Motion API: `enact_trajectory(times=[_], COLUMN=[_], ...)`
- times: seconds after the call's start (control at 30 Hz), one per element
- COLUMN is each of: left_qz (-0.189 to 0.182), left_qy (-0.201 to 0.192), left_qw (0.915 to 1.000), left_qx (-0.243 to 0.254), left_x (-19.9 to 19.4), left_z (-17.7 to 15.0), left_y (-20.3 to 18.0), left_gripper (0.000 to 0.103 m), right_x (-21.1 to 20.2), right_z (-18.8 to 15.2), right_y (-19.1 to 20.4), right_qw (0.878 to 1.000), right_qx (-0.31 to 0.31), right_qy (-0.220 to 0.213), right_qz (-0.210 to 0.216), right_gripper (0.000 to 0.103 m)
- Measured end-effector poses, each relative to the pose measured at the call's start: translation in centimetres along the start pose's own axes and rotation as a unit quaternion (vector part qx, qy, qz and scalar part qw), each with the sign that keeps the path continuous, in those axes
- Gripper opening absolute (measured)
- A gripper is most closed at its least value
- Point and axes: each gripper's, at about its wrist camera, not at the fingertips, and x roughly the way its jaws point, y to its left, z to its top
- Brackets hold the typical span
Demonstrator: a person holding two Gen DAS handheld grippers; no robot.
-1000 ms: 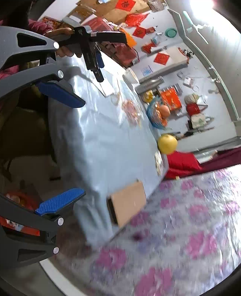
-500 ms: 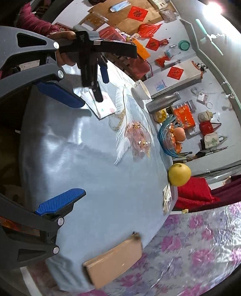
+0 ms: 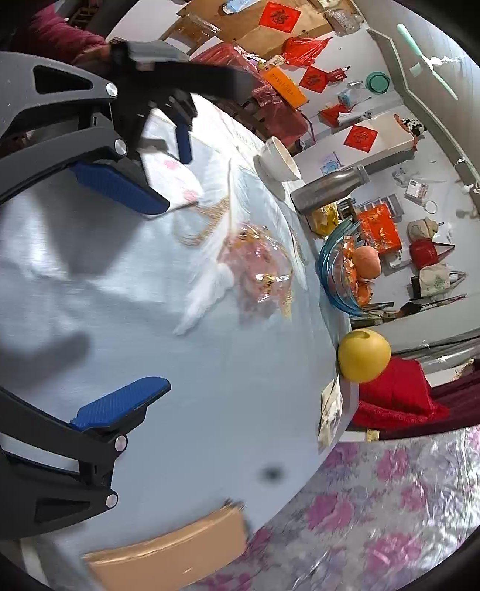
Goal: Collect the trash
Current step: 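Return both tools to the table toward the tissue and candy wrapper, then grasp the clear candy wrapper bag with the right tool while the left tool grasps the pink-flowered tissue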
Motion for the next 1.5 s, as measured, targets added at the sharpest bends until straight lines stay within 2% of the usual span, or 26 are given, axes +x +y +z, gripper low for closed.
enact_trajectory(times=[0.2, 0.27, 0.4, 0.6, 0.7, 0.73, 0.8, 0.83, 0.87, 0.9, 0.97, 1.03, 1.1, 1.27, 1.37, 1.5], left_qz=[-0.020, -0.021, -0.022, -0.016, -0.015, -0.015, -0.012, -0.011, -0.010, -0.010, -0.011, -0.011, -0.014, -0.017, -0.016, -0.007], left_qy=[-0.012, -0.013, -0.014, -0.012, -0.012, -0.012, -0.011, -0.011, -0.010, -0.010, -0.010, -0.011, -0.011, -0.012, -0.011, -0.007], left_qw=[0.9995, 0.9994, 0.9993, 0.9996, 0.9996, 0.9996, 0.9997, 0.9997, 0.9997, 0.9997, 0.9997, 0.9997, 0.9997, 0.9996, 0.9996, 0.9999], left_qx=[-0.022, -0.024, -0.027, -0.022, -0.022, -0.022, -0.019, -0.019, -0.017, -0.017, -0.017, -0.017, -0.019, -0.020, -0.019, -0.011], left_x=[-0.2, -0.3, -0.3, -0.2, -0.2, -0.2, -0.1, -0.1, -0.1, -0.1, -0.2, -0.2, -0.2, -0.2, -0.2, 0.0], left_z=[0.0, -0.1, -0.1, 0.0, 0.0, -0.1, -0.1, -0.1, -0.1, -0.1, -0.2, -0.2, -0.2, -0.2, -0.2, -0.1], left_y=[0.8, 0.9, 0.9, 0.6, 0.6, 0.6, 0.4, 0.4, 0.3, 0.2, 0.2, 0.3, 0.4, 0.6, 0.5, 0.2], left_gripper=[0.096, 0.096, 0.096, 0.096, 0.096, 0.096, 0.096, 0.096, 0.096, 0.096, 0.096, 0.096, 0.096, 0.096, 0.096, 0.096], right_x=[5.4, 6.9, 10.2, 15.4, 16.9, 17.3, 17.2, 17.1, 17.1, 16.8, 16.6, 15.9, 14.4, 11.8, 12.0, 12.5], right_z=[4.9, 6.5, 9.3, 9.8, 9.0, 8.8, 9.0, 9.0, 9.0, 9.0, 8.9, 8.9, 9.1, 8.7, 8.1, 8.1], right_y=[1.4, 2.0, 3.7, 6.3, 6.2, 5.7, 4.9, 4.7, 4.6, 4.5, 4.2, 3.7, 3.0, 1.3, 0.2, -0.2], right_qw=[1.000, 1.000, 0.999, 0.995, 0.993, 0.994, 0.995, 0.996, 0.996, 0.996, 0.996, 0.997, 0.999, 1.000, 1.000, 1.000], right_qx=[-0.020, -0.026, -0.039, -0.085, -0.096, -0.088, -0.068, -0.065, -0.068, -0.069, -0.063, -0.052, -0.040, -0.025, -0.015, -0.002], right_qy=[0.009, 0.003, 0.001, 0.041, 0.057, 0.070, 0.066, 0.065, 0.064, 0.060, 0.059, 0.052, 0.027, -0.013, -0.002, 0.010], right_qz=[0.002, 0.002, 0.008, -0.014, -0.028, -0.018, -0.003, -0.003, -0.010, -0.007, 0.003, 0.015, 0.023, 0.011, -0.008, 0.005], right_gripper=[0.089, 0.093, 0.095, 0.097, 0.097, 0.096, 0.086, 0.074, 0.067, 0.049, 0.034, 0.031, 0.030, 0.032, 0.033, 0.034])
